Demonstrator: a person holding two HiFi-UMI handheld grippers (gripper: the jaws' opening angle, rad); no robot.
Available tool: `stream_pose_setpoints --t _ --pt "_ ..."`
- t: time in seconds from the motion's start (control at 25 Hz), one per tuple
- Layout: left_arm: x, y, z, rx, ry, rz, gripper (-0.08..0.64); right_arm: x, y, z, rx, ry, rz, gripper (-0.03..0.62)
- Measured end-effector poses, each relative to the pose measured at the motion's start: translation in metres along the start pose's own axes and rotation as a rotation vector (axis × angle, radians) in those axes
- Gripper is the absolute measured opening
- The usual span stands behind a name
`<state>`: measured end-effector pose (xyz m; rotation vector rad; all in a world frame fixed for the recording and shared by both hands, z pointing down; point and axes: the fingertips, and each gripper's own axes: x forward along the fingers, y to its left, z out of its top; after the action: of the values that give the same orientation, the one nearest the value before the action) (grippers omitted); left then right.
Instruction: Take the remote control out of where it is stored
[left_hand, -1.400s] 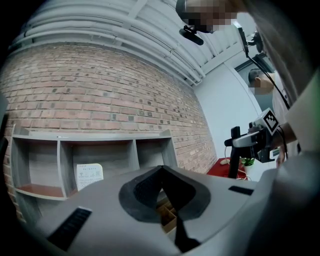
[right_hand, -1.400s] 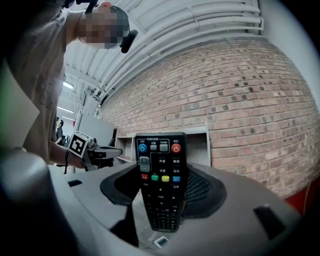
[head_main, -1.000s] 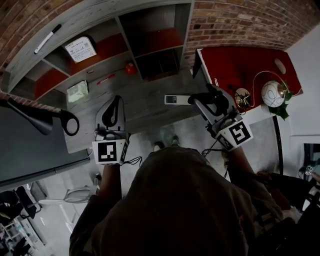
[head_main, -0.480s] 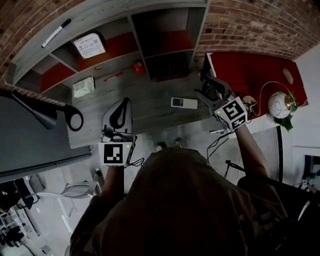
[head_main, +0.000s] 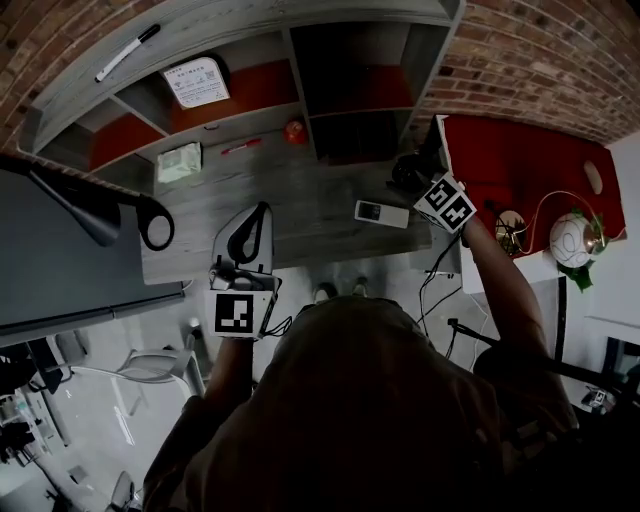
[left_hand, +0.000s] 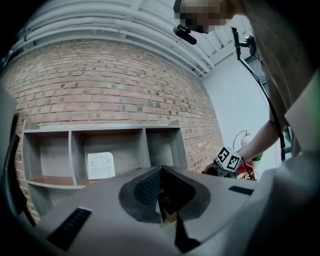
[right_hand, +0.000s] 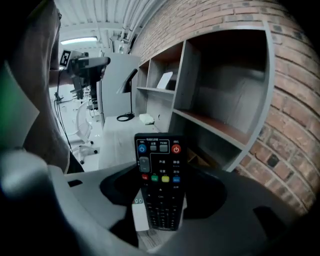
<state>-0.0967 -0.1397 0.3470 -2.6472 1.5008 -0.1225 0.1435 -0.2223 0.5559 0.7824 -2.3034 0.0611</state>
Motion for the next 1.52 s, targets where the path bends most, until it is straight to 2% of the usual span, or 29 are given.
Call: stream_pose_setpoints --t 0.24,0.36,0.48,0.8,1.2,1.52 --pt "0.0 0.003 -0.007 -0.006 0.031 0.03 0.011 0.063 0.003 -0.031 -0.004 0.146 0.113 0.247" --pt "-0.002 0.007 -0.013 -0.007 0.06 0.047 0.011 0.091 0.007 -0.043 -0.021 0.198 0.144 0.247" --pt "-0.006 0.013 -0.016 -0.009 0.073 0.075 0.011 0.115 0.009 -0.063 0.006 0.24 0.176 0.247" --pt "-0.013 0.034 -0.021 0.009 0.111 0.129 0.011 0.149 0.014 -0.099 -0.011 0.378 0.233 0.247" --pt "-0.014 0.04 -0.025 0.004 0.131 0.146 0.011 0.172 0.02 -0.126 -0.027 0.456 0.243 0.247" --pt "-0.013 0.042 -0.027 0.01 0.143 0.144 0.011 0.178 0.021 -0.14 0.056 0.477 0.213 0.247"
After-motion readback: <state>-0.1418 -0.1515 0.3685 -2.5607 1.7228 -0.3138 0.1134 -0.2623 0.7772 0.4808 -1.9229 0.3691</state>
